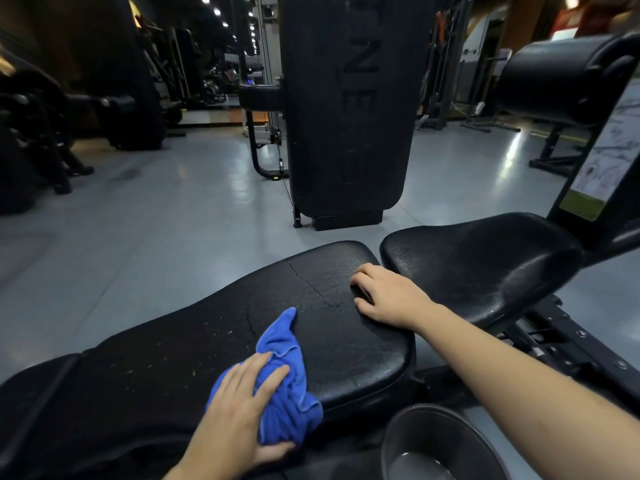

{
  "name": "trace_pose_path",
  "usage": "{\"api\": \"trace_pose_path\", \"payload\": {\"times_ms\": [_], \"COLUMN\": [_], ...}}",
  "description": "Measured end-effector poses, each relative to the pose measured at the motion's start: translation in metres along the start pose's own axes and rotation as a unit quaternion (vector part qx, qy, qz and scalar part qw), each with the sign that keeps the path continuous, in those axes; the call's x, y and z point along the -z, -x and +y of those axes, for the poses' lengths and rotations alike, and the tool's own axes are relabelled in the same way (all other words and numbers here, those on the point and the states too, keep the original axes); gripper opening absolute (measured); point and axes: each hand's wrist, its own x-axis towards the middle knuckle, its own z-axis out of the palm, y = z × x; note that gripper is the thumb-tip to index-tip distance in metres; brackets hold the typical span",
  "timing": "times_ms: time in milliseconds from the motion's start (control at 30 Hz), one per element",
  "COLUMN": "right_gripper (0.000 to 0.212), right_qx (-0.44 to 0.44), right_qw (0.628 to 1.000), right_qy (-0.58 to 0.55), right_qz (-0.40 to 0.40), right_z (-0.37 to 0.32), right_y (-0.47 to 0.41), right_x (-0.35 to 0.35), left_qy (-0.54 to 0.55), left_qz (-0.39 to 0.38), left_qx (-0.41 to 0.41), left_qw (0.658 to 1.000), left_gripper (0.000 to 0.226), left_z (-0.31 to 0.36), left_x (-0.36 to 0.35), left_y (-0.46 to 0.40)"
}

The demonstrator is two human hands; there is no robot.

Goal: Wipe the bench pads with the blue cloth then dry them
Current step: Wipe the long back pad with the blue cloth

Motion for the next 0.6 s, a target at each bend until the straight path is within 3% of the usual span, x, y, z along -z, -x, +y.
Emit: {"api": "trace_pose_path", "payload": {"times_ms": [233, 467, 600], "right_gripper": [0.077, 0.107, 0.094], "right_qx": [-0.061, -0.074, -0.073], "right_qw": [0.992, 0.983, 0.985], "right_qy": [0.061, 0.120, 0.125], "right_qz": [-0.092, -0.117, -0.099], "right_z": [-0.027, -0.036, -0.036], "right_y": [0.009, 0.004, 0.006], "right_x": [-0.014, -0.017, -0.020], "left_qy": [0.051, 0.106, 0.099], "left_qz": [-0.072, -0.089, -0.080], "left_qx": [0.050, 0.115, 0.181], "left_qw": [0.995, 0.984, 0.975], "left_gripper": [0.107, 0.081, 0.090], "left_z": [-0.014, -0.028, -0.060], "left_x": [0.014, 0.009, -0.005], "left_y": [0.003, -0.025, -0.072]}}
